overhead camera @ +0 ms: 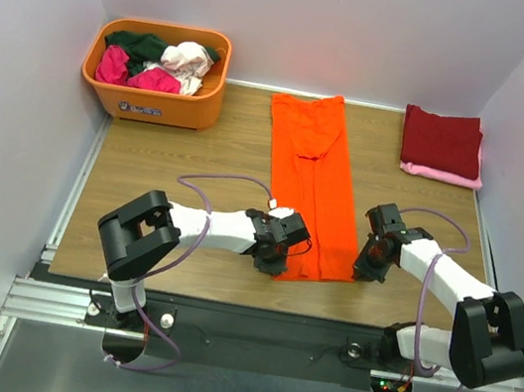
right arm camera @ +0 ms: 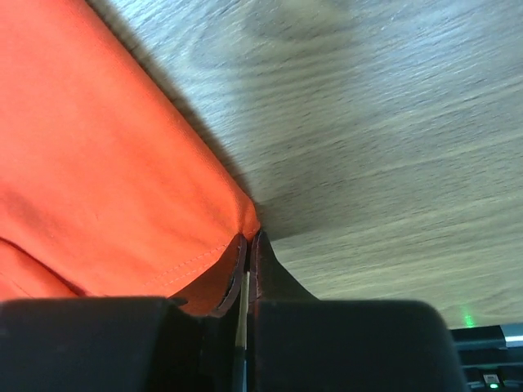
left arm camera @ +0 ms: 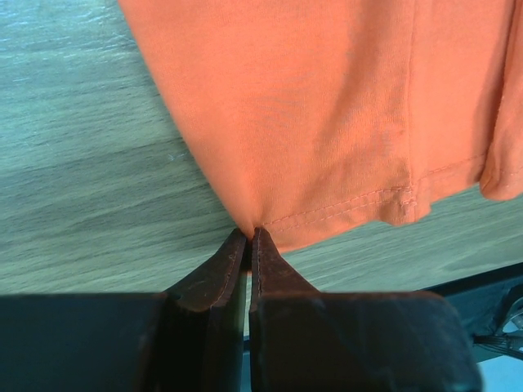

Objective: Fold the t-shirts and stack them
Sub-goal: Fold the tshirt

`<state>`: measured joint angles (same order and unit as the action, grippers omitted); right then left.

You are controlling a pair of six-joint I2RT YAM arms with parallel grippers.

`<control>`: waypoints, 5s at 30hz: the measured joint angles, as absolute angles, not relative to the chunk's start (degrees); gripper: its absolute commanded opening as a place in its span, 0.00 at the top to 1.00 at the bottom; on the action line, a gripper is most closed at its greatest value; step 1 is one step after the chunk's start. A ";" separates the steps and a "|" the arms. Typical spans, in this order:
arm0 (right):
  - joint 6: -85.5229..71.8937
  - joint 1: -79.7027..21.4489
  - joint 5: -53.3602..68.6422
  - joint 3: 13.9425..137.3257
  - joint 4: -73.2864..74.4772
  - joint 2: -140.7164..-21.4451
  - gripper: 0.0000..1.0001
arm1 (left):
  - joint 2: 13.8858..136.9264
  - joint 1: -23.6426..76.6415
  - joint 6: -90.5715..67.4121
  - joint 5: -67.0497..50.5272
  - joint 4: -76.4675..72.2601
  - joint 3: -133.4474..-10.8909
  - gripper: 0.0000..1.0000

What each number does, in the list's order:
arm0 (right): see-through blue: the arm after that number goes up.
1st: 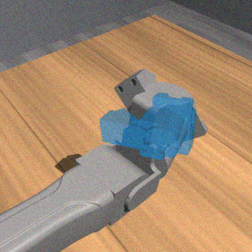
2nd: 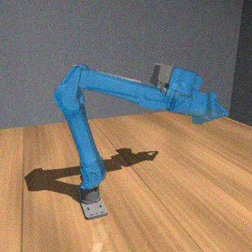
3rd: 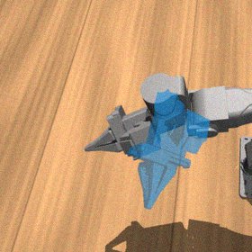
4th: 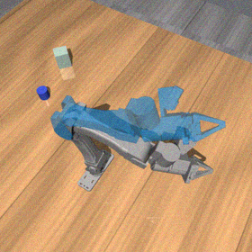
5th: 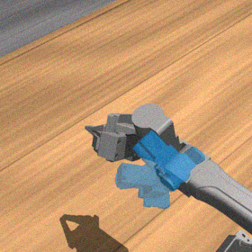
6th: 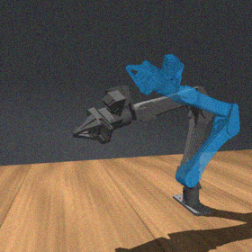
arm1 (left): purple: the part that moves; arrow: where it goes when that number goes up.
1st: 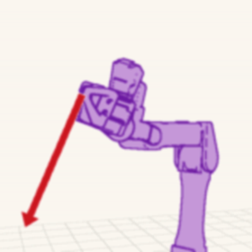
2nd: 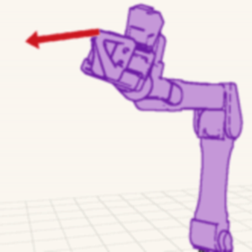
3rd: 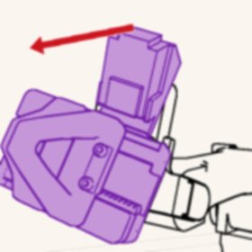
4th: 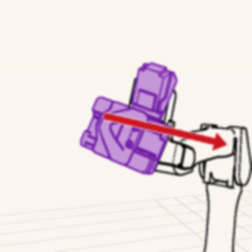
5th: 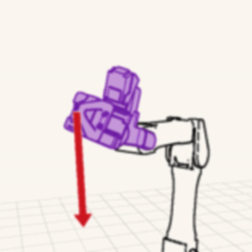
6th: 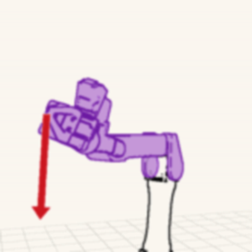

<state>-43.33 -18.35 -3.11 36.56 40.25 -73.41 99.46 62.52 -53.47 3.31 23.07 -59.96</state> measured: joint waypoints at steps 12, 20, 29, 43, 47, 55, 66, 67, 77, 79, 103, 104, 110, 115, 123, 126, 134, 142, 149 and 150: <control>-45.06 -25.28 0.08 36.42 48.99 -65.78 0.99 | 91.59 62.57 -50.26 -0.60 25.71 -51.88 1.00; -46.17 -28.71 0.27 42.11 54.22 -65.78 0.99 | 83.72 62.37 -50.37 -2.57 29.32 -50.11 1.00; -40.71 -28.69 -6.13 59.96 56.51 -79.59 0.99 | 86.91 49.98 -42.52 0.30 35.51 -62.96 1.00; -30.30 -22.68 -11.22 86.48 56.53 -99.63 0.99 | 105.43 38.06 -28.84 4.69 39.24 -87.92 1.00; -28.32 -20.38 -10.90 91.70 55.99 -103.20 0.99 | 109.80 36.21 -26.15 5.41 39.40 -94.67 1.00; -26.44 -18.61 -9.93 95.18 53.76 -109.62 0.99 | 114.24 33.58 -22.70 5.72 37.50 -100.33 1.00; -24.97 -17.80 -9.41 95.20 48.71 -113.19 0.99 | 119.22 31.86 -20.86 5.80 29.98 -100.31 1.00; -24.95 -17.67 -9.39 95.20 48.51 -113.67 0.99 | 119.26 31.79 -20.84 5.76 29.19 -100.05 1.00; -24.82 -17.21 -9.72 95.20 45.65 -114.61 0.99 | 119.39 31.18 -20.27 6.09 24.16 -99.07 1.00; -24.82 -17.21 -9.72 95.20 44.95 -114.93 0.99 | 119.77 30.72 -20.01 6.07 23.46 -99.07 0.99; -8.82 -16.75 -7.79 95.09 38.33 -110.96 0.15 | 105.03 30.48 -21.10 10.72 18.85 -85.60 0.19; -7.49 -16.82 -7.07 95.00 37.95 -109.89 0.15 | 101.71 31.46 -21.91 11.22 18.55 -83.77 0.21; 1.54 -17.32 -1.10 92.84 34.79 -105.06 0.12 | 94.91 39.55 -25.52 12.19 15.70 -77.41 0.42; 5.89 -17.34 1.08 89.91 34.22 -107.31 0.12 | 103.07 43.68 -26.76 11.40 15.44 -77.19 0.60; 9.04 -17.34 1.96 89.67 33.61 -112.92 0.12 | 109.93 43.11 -27.20 10.52 15.38 -76.34 0.69; 9.76 -17.34 1.93 89.93 32.86 -114.74 0.12 | 110.10 43.05 -27.35 10.00 14.52 -74.89 0.69; 11.60 -17.34 2.13 90.80 32.10 -118.13 0.12 | 109.80 43.05 -27.94 9.13 11.92 -71.70 0.70; 12.51 -17.45 3.90 90.50 31.64 -117.78 0.06 | 109.34 43.03 -28.01 9.04 10.66 -70.74 0.70; 13.89 -19.14 4.45 88.99 30.89 -115.52 0.00 | 109.23 43.03 -28.03 8.86 10.24 -70.46 0.70; 14.11 -19.55 4.16 88.99 30.81 -115.52 0.00 | 109.19 43.03 -28.03 8.84 10.13 -70.35 0.70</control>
